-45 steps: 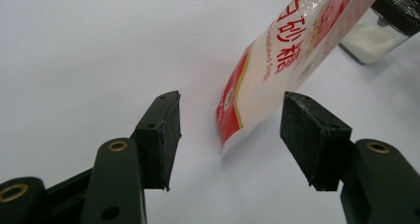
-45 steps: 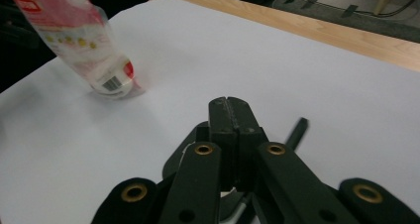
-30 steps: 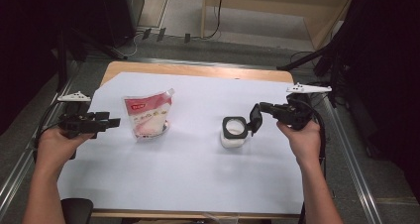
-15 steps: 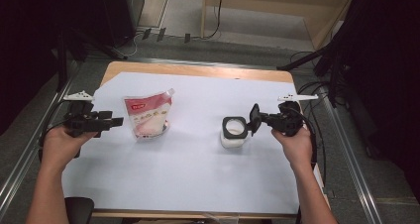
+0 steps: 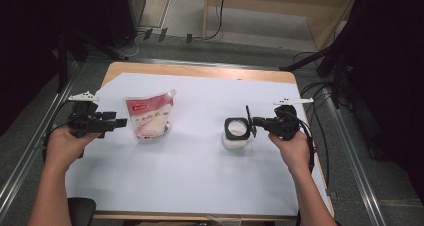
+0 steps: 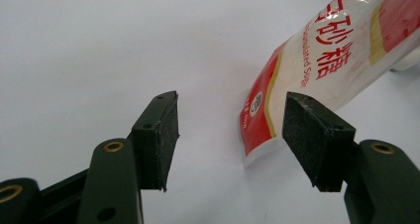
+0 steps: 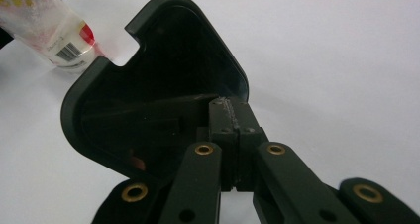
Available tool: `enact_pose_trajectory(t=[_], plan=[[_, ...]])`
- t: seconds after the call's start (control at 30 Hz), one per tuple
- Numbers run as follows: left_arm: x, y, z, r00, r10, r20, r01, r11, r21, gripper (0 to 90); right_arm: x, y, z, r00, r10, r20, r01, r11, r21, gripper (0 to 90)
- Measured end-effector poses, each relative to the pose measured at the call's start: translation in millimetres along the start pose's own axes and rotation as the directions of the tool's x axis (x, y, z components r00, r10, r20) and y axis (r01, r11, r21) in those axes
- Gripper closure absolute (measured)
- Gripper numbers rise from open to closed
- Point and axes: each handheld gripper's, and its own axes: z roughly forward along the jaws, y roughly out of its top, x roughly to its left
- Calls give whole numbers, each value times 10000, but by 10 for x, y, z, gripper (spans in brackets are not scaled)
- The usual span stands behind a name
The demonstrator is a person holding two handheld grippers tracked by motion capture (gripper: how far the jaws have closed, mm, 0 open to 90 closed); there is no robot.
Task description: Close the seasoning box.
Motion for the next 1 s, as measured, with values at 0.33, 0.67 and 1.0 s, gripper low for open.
enact_pose_trajectory(t=[0.33, 0.67, 1.0], plan=[[1, -3, 17, 10000, 15, 69, -15, 10000, 30, 398, 84, -5, 99, 9993, -228, -293, 235, 9995, 218, 900], [-2, -5, 24, 10000, -7, 57, 7, 10000, 58, 394, 158, -14, 167, 9977, -529, -420, 542, 9980, 310, 883], [-6, -4, 24, 10000, -58, 75, 58, 10000, 63, 394, 25, 6, 5, 9983, -586, 42, 588, 9970, -506, 680]])
